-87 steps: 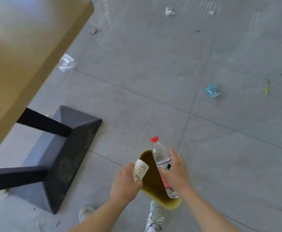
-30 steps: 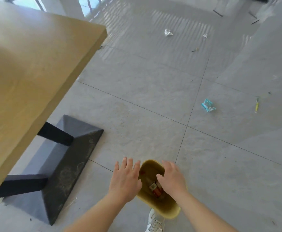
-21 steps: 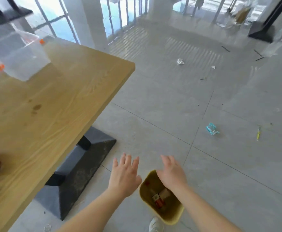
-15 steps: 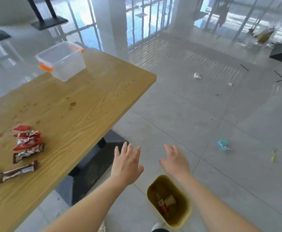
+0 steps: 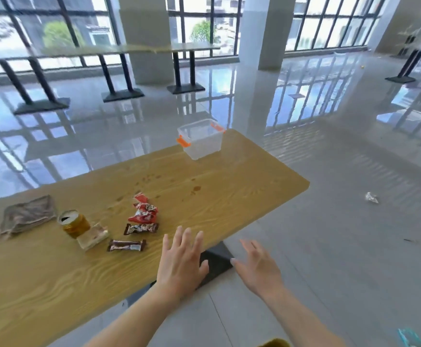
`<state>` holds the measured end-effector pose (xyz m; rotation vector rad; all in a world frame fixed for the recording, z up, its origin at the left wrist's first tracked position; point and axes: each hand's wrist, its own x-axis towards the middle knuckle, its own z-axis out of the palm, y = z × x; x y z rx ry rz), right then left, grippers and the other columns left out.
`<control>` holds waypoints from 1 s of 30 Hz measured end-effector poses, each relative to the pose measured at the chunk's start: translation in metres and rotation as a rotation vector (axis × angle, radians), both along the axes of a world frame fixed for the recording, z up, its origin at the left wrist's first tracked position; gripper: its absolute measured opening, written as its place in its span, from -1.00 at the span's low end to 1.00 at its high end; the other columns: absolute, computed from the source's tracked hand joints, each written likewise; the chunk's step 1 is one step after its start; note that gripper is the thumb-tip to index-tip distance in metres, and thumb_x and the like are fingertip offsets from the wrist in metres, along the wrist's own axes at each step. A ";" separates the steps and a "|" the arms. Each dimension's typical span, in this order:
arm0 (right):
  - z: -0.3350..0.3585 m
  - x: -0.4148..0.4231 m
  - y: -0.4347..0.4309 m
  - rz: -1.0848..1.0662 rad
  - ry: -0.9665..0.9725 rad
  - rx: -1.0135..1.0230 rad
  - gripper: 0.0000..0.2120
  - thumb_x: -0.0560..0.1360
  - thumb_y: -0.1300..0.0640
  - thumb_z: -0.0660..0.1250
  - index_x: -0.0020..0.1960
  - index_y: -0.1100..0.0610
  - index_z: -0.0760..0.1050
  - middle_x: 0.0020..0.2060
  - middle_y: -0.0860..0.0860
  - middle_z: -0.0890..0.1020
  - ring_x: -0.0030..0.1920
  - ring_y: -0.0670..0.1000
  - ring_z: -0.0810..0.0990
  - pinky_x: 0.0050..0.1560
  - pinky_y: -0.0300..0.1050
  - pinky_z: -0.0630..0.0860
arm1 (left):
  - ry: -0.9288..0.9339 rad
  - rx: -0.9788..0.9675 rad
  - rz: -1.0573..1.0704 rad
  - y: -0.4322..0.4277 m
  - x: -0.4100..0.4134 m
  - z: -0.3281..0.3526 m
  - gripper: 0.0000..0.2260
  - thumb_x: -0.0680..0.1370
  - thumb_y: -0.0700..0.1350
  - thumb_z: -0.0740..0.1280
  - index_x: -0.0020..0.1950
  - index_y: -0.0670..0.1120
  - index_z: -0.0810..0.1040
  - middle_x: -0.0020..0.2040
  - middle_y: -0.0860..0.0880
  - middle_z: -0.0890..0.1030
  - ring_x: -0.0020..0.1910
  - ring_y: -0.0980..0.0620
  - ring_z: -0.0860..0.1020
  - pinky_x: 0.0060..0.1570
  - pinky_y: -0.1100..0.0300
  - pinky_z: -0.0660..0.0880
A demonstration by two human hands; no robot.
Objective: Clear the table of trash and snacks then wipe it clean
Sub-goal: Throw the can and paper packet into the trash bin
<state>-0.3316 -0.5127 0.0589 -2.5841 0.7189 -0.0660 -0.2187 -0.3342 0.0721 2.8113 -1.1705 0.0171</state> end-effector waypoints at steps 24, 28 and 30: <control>0.016 0.271 0.189 0.520 0.030 0.000 -0.45 0.56 0.02 0.35 0.50 0.07 0.29 0.35 0.02 0.45 0.35 0.05 0.39 0.35 -0.13 0.35 | 0.014 -0.036 0.464 0.224 0.205 0.012 -0.33 0.53 0.23 0.22 0.56 0.00 0.14 0.54 -0.15 0.20 0.56 -0.21 0.04 0.48 -0.24 0.06; 0.007 0.303 0.217 0.600 0.083 -0.001 -0.43 0.57 0.03 0.34 0.53 0.06 0.25 0.38 0.02 0.41 0.40 0.07 0.36 0.40 -0.10 0.30 | 0.050 -0.028 0.502 0.244 0.235 0.002 -0.33 0.55 0.21 0.25 0.57 0.01 0.10 0.56 -0.17 0.15 0.56 -0.22 0.00 0.48 -0.24 0.06; 0.001 0.317 0.227 0.649 0.121 -0.010 -0.42 0.57 0.04 0.34 0.53 0.06 0.23 0.39 0.02 0.39 0.39 0.08 0.36 0.39 -0.08 0.30 | 0.084 -0.008 0.514 0.246 0.248 -0.002 -0.32 0.54 0.18 0.28 0.57 0.03 0.06 0.57 -0.17 0.11 0.57 -0.21 -0.02 0.48 -0.24 0.08</control>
